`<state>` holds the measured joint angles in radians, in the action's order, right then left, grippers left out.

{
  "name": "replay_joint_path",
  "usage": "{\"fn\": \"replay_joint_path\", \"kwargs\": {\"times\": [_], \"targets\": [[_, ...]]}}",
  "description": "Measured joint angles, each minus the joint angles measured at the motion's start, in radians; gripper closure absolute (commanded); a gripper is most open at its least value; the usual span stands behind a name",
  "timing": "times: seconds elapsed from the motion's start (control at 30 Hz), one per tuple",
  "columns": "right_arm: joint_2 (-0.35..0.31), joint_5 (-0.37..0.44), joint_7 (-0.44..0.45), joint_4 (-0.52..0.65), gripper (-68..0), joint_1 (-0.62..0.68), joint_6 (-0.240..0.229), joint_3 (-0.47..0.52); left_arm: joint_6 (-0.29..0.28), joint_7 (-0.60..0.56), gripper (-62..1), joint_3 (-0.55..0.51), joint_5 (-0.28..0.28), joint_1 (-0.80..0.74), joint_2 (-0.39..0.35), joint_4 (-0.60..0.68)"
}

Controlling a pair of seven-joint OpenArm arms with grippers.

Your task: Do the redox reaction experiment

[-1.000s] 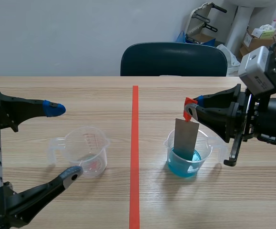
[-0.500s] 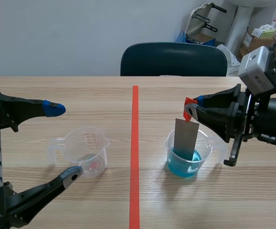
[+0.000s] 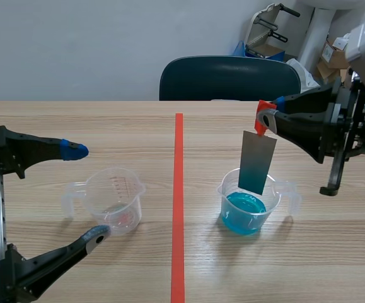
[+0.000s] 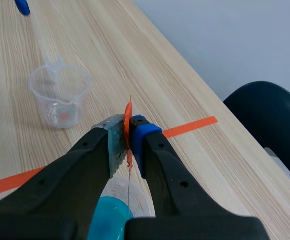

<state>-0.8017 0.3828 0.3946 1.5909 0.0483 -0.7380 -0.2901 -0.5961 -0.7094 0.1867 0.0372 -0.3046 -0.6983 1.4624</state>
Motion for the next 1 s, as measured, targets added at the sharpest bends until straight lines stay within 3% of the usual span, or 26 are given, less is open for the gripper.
{"fn": "replay_joint_path", "kwargs": {"times": [0.37, 0.67, 0.9, 1.0], "targets": [[-0.101, 0.178, -0.124, 0.117, -1.0, 0.000, 0.000, 0.001, 0.000, 0.046, -62.3, 0.000, 0.000, 0.000, 0.000, 0.000], [-0.104, 0.296, -0.299, 0.204, -1.0, 0.003, 0.000, 0.078, 0.000, 0.043, -62.3, 0.000, 0.000, 0.000, 0.000, 0.000], [-0.104, 0.321, -0.349, 0.308, -1.0, 0.072, -0.001, 0.172, 0.000, 0.043, -62.3, 0.000, 0.000, 0.000, 0.000, 0.000], [-0.104, 0.374, -0.390, 0.343, -1.0, 0.072, -0.001, 0.194, 0.000, 0.043, -62.3, 0.000, 0.000, 0.000, 0.000, 0.000]]}}
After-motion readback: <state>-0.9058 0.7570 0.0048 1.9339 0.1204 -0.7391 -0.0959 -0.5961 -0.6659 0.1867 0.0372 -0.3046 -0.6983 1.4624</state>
